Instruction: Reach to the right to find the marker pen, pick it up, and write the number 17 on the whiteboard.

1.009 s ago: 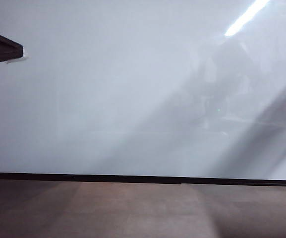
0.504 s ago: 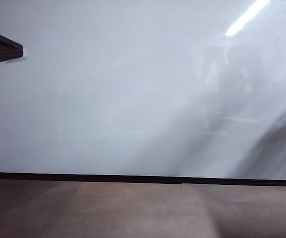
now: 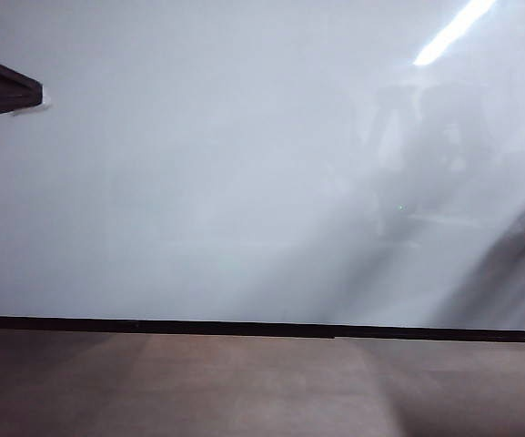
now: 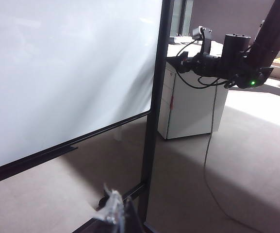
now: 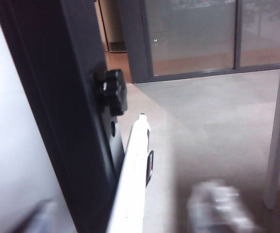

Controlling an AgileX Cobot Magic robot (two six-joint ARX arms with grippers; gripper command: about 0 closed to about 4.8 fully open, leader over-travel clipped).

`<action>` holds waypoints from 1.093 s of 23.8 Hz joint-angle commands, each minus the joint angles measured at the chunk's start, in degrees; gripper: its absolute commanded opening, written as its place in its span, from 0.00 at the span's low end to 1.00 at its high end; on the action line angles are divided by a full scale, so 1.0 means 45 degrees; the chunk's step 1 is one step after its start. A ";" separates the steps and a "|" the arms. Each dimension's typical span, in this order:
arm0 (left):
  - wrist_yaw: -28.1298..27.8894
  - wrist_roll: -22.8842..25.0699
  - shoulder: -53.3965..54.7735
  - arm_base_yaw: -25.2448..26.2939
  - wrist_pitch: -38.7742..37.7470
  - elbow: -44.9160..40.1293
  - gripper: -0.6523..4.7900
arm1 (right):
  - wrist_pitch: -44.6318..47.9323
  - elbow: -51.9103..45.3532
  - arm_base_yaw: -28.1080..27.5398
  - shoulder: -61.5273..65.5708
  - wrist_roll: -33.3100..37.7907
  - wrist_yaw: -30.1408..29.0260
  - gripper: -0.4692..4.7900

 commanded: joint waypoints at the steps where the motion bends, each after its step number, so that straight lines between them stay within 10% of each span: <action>1: 0.0000 0.0058 0.0015 0.0015 0.0165 0.0005 0.11 | 0.0223 0.0029 0.0024 -0.0044 -0.0078 0.0039 0.67; 21: 0.0000 0.0053 0.0015 0.0015 0.0165 0.0005 0.11 | -0.1127 0.0641 0.0189 -0.0039 -0.0646 0.0267 0.47; 26: -0.0005 0.0053 0.0015 0.0015 0.0165 0.0005 0.11 | -0.1122 0.0646 0.0180 -0.0039 -0.0656 0.0277 0.20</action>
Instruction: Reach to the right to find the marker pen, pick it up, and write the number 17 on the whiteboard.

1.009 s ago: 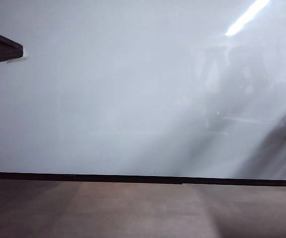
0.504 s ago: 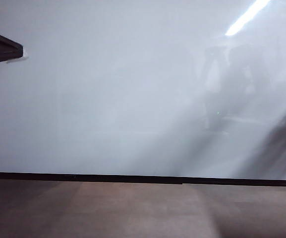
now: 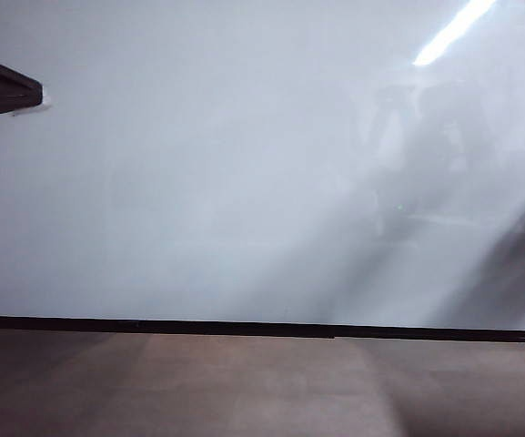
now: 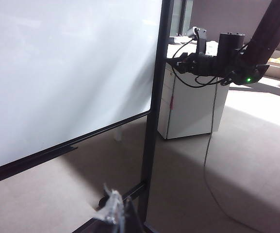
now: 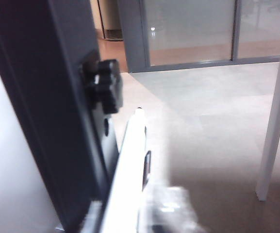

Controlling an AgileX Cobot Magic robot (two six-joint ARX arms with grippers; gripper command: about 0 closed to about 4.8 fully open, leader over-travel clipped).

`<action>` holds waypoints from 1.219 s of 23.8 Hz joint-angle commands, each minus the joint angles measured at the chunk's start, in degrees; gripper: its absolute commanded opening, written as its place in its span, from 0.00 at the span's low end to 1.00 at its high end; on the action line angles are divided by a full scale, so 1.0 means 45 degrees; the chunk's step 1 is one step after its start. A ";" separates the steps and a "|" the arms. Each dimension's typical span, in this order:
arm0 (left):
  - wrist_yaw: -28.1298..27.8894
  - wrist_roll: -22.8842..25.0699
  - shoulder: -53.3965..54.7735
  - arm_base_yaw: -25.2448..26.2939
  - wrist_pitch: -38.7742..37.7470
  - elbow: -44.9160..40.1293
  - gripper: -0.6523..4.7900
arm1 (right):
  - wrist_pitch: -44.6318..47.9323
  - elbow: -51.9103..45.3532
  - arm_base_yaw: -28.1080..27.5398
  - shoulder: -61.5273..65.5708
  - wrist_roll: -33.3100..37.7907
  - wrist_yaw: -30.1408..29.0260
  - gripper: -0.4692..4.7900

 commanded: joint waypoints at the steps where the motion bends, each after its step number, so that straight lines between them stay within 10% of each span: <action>1: 0.0000 0.0058 0.0015 0.0010 0.0165 0.0005 0.11 | 0.0165 0.0029 0.0000 -0.0063 -0.0053 0.0024 0.11; 9: 0.0015 0.0053 0.0015 0.1724 0.0165 0.0010 0.11 | 0.0811 -0.0044 -0.0491 -0.1953 0.1044 0.1802 0.07; 14: -0.0010 0.0053 0.0015 0.4605 0.0165 0.0010 0.11 | -0.2817 -0.0267 -0.0714 -0.6460 0.1486 0.2968 0.07; 21: 0.0000 0.0053 0.0015 0.4634 0.0165 0.0010 0.11 | -0.8262 -0.0432 -0.0471 -1.3668 0.2263 0.4488 0.07; 26: 0.0000 0.0053 0.0015 0.4634 -0.1122 0.0869 0.11 | -1.0598 -0.0432 0.2375 -1.6553 0.2642 0.4527 0.07; 29: 0.0000 0.0053 0.0049 0.4634 -0.2550 0.2453 0.11 | -1.1234 -0.0432 0.6373 -1.6985 0.2550 0.6586 0.07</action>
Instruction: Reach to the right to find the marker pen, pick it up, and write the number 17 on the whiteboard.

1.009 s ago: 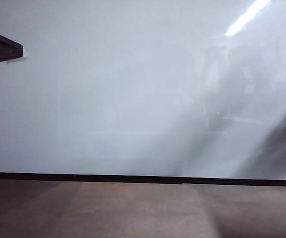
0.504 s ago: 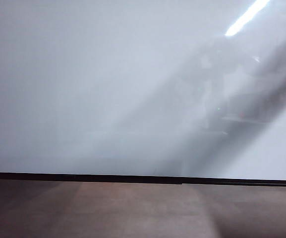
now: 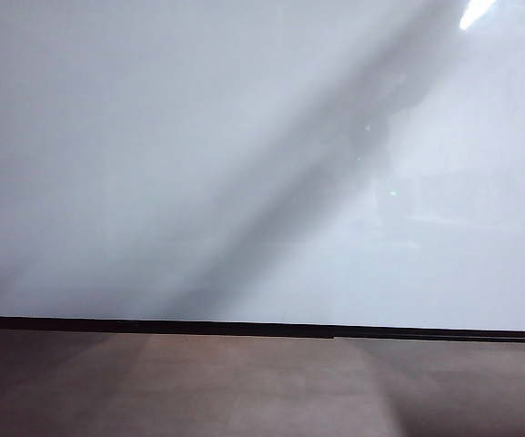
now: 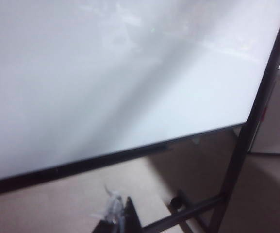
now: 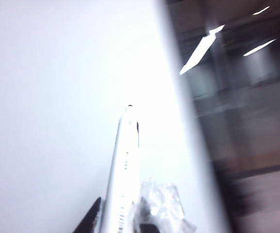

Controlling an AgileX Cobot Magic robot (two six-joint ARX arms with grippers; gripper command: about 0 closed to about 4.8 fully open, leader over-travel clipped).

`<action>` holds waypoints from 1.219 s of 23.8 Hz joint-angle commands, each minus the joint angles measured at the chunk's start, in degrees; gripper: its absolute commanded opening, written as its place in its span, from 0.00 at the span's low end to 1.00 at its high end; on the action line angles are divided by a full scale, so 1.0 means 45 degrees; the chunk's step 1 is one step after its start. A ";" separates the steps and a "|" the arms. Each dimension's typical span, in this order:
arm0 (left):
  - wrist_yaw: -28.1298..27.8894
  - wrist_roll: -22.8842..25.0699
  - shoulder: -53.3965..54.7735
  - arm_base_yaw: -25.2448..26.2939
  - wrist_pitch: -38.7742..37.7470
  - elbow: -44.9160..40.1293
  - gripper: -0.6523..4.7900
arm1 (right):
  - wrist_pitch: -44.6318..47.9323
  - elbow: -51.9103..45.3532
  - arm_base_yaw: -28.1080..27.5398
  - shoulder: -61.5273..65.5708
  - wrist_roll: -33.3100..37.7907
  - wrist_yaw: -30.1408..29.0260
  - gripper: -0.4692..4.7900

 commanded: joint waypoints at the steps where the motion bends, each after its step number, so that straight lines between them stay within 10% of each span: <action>1: 0.0053 0.0058 0.0049 0.0005 -0.0928 0.1447 0.11 | -0.0452 0.0019 0.3405 0.0039 -0.0155 0.2385 0.07; 6: 0.0063 0.0053 0.0928 0.0005 -0.0889 0.4459 0.11 | 0.0461 0.1268 0.8029 0.2832 -0.1190 0.5022 0.07; 29: 0.0058 0.0053 0.4983 0.0010 0.0602 0.6994 0.11 | 0.1438 0.5654 0.9534 0.8199 -0.1705 0.5989 0.07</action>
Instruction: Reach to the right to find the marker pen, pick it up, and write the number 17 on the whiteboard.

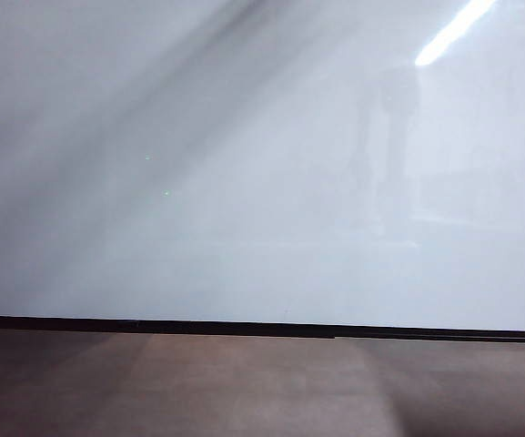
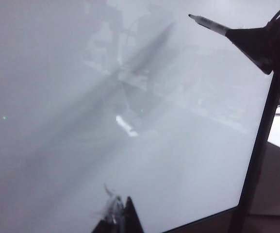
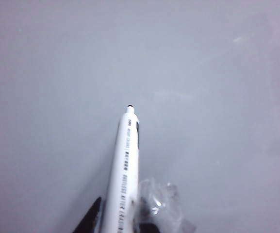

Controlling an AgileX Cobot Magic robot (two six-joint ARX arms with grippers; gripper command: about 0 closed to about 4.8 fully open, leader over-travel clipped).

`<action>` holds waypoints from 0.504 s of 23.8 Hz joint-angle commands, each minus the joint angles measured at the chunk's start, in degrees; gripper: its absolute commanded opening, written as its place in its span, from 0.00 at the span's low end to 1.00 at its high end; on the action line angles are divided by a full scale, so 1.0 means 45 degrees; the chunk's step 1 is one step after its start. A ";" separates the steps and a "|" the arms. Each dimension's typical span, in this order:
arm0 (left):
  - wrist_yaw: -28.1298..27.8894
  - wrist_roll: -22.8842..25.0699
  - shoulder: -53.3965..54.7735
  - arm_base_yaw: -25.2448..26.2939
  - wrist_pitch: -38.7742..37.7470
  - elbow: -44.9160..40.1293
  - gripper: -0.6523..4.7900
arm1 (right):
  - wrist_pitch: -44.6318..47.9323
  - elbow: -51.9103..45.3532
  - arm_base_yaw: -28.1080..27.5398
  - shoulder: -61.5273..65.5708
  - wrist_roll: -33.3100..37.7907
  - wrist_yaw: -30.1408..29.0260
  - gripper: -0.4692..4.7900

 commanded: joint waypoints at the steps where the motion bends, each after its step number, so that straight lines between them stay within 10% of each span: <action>1: 0.0058 0.0053 0.0034 0.0010 0.0243 0.0165 0.11 | 0.0287 0.0068 0.0015 -0.0087 -0.0282 0.0500 0.07; 12: 0.0053 0.0053 0.0019 0.0015 0.0253 0.0238 0.11 | 0.0583 0.0073 -0.0389 -0.0087 -0.0272 0.0525 0.07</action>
